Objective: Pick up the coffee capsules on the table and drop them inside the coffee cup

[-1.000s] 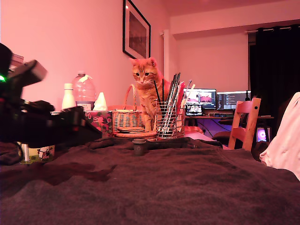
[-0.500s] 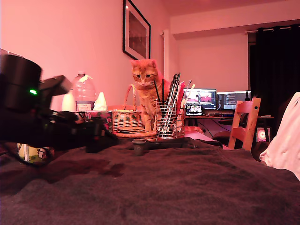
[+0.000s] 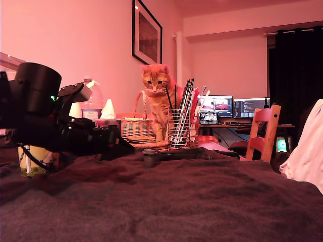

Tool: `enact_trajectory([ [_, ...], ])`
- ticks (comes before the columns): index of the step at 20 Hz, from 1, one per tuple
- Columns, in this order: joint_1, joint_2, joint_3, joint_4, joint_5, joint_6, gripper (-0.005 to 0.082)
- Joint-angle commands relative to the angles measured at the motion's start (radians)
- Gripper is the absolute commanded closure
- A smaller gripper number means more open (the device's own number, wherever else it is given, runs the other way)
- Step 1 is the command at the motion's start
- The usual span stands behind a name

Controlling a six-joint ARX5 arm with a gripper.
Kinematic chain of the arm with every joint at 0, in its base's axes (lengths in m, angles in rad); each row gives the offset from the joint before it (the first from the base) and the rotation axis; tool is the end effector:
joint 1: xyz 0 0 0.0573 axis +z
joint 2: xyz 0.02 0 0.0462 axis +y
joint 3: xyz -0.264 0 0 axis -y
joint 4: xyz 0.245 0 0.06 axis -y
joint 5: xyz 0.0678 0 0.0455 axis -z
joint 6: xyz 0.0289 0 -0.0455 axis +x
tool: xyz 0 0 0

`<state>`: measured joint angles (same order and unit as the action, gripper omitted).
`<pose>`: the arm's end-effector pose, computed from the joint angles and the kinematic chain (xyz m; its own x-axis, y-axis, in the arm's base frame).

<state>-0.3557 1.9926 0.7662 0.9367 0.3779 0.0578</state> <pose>0.3319 -0.1347 0.1070 0.7065 -0.6561 -0.2655 0.6695 0.7411 -0.0499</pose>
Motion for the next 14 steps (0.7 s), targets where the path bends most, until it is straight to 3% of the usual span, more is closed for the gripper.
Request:
enact_trajectory([
  [1, 0.001, 0.029, 0.021, -0.003, 0.008, 0.022, 0.019],
  [14, 0.001, 0.143, 0.189, -0.1, 0.045, 0.029, 0.019],
])
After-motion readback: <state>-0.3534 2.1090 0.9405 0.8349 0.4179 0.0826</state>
